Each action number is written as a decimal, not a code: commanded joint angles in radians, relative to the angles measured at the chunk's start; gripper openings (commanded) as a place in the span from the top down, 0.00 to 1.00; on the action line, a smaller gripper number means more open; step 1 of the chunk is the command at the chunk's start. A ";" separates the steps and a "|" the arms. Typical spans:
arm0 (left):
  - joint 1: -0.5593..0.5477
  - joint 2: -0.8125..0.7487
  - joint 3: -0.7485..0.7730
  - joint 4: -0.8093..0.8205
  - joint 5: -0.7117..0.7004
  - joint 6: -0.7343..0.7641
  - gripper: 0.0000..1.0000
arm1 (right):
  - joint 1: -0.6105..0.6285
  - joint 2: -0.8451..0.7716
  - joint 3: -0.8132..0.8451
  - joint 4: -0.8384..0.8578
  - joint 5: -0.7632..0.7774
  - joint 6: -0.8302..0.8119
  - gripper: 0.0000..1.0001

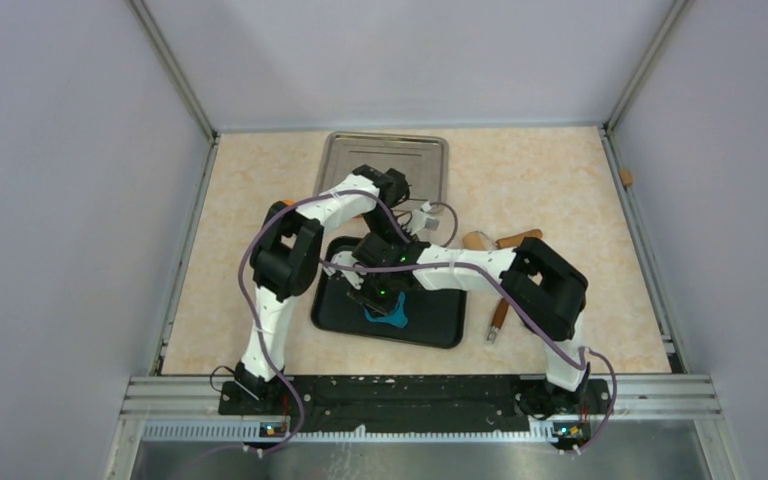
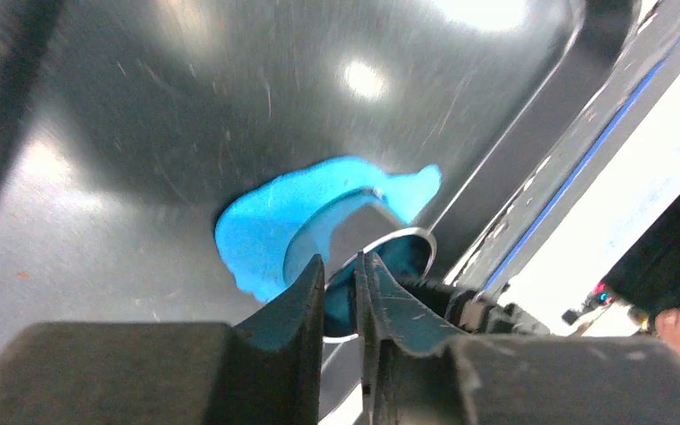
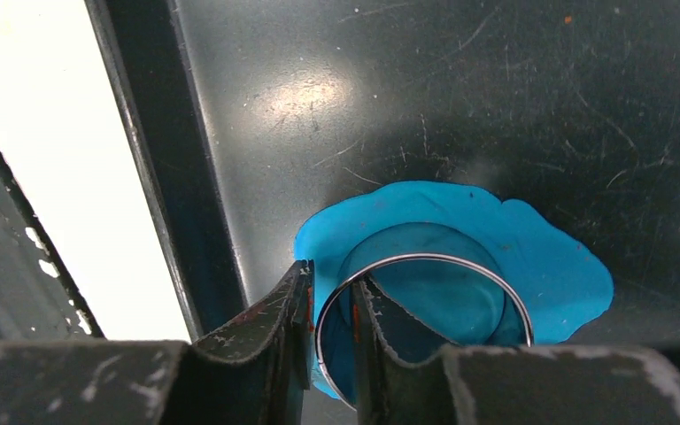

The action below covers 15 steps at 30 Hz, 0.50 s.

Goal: Roll out the dumpling wrappers from the dough

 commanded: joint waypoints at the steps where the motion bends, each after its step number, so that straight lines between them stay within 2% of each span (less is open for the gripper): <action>1: 0.049 -0.116 0.084 0.195 0.179 -0.085 0.70 | 0.020 -0.010 0.019 0.101 -0.011 -0.078 0.77; 4: 0.107 -0.184 0.071 0.202 0.221 -0.109 0.59 | 0.020 -0.024 -0.001 0.096 -0.009 -0.092 0.76; 9: 0.217 -0.309 -0.040 0.200 0.264 -0.111 0.56 | 0.022 -0.043 0.006 0.084 0.000 -0.110 0.77; 11: 0.249 -0.361 -0.097 0.200 0.267 -0.106 0.55 | 0.021 -0.047 0.012 0.076 0.008 -0.131 0.96; 12: 0.263 -0.395 -0.128 0.202 0.268 -0.105 0.55 | 0.021 -0.047 0.014 0.071 0.014 -0.141 1.00; 15: 0.299 -0.461 -0.219 0.223 0.268 -0.128 0.55 | 0.020 -0.053 0.028 0.041 0.035 -0.173 1.00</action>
